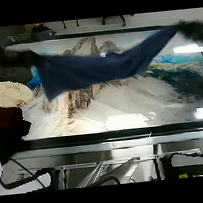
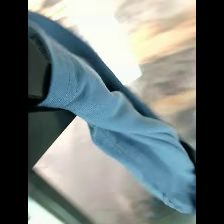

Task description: Fold the shirts.

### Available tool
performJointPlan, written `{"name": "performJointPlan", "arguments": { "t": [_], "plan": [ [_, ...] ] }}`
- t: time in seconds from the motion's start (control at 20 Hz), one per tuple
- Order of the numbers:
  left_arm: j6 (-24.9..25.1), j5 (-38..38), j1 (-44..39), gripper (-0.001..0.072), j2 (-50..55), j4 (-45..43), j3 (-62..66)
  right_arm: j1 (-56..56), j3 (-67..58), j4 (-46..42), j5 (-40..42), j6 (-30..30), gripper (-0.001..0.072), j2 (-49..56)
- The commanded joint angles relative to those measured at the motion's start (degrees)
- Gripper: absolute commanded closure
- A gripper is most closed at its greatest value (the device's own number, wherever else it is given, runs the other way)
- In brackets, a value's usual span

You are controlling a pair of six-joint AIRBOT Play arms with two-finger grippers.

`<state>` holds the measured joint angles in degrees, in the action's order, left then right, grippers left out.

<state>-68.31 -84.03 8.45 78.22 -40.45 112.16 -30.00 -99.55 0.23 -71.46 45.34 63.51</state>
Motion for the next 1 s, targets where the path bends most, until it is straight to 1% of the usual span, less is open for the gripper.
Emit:
{"name": "performJointPlan", "arguments": {
  "t": [0.0,0.1,0.2,0.3,0.4,0.5,0.6,0.7,0.85,0.9,0.95],
  "plan": [
    [-1.53,5.05,5.57,0.0690,-11.06,1.40,17.99,-8.09,-19.98,6.32,4.83,2.03,0.0690,-6.16],
    [1.92,13.35,10.08,0.0690,-20.24,1.42,12.41,-10.14,-21.03,5.66,8.39,1.73,0.0690,-10.43],
    [6.27,20.79,15.39,0.0690,-29.44,1.46,1.51,-10.73,-21.03,2.01,9.97,0.57,0.0690,-13.60],
    [9.49,22.51,20.33,0.0690,-34.97,1.57,-6.49,-10.73,-21.03,0.57,9.77,-0.61,0.0690,-14.97],
    [10.05,21.77,22.53,0.0690,-36.50,2.16,-11.65,-10.73,-20.81,0.66,8.11,-0.87,0.0690,-14.62],
    [11.82,18.47,21.16,0.0690,-34.47,7.52,-15.32,-10.60,-18.95,1.31,4.63,-1.27,0.0691,-12.90],
    [11.93,14.51,15.76,0.0690,-29.40,11.78,-17.70,-9.73,-15.28,1.42,0.35,-1.25,0.0691,-10.27],
    [11.87,13.53,8.09,0.0689,-22.73,10.14,-20.44,-4.48,-9.75,-1.53,-1.31,-1.22,0.0690,-6.27],
    [11.69,14.19,-1.57,0.0689,-11.34,6.62,-26.73,6.29,-2.01,-17.59,1.40,-1.14,0.0690,1.92],
    [11.67,15.54,-3.72,0.0689,-6.95,5.70,-29.18,9.70,0.15,-23.30,3.87,-1.07,0.0690,6.12],
    [11.74,17.42,-5.44,0.0689,-2.54,4.70,-31.10,12.15,1.44,-27.08,6.40,-1.05,0.0690,10.14]
  ]
}}
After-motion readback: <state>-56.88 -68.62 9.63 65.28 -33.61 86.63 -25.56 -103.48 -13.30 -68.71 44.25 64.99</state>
